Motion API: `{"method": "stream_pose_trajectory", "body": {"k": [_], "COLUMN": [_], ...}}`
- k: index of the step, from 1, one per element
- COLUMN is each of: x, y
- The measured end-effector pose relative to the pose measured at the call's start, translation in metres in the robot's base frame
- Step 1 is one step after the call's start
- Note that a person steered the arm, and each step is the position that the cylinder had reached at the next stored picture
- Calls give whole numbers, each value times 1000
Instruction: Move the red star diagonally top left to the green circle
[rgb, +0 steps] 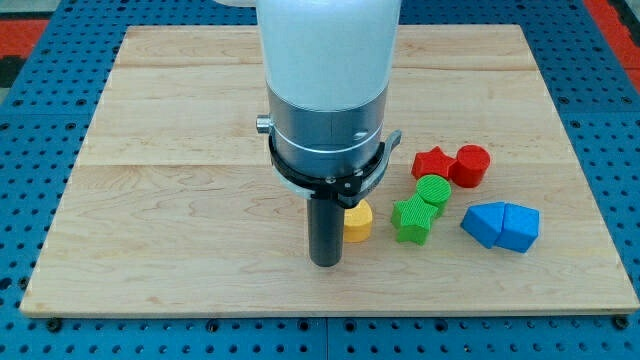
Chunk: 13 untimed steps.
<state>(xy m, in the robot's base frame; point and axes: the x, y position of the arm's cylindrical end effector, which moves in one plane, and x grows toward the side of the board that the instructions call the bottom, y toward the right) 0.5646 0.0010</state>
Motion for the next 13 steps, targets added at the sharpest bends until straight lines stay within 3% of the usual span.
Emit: {"method": "stream_pose_trajectory", "body": {"k": [4,5,6,8,10,12,13], "x": [1,1,1,-56,-59,-76,-92], "y": [16,48,123,148,98,184,184]}}
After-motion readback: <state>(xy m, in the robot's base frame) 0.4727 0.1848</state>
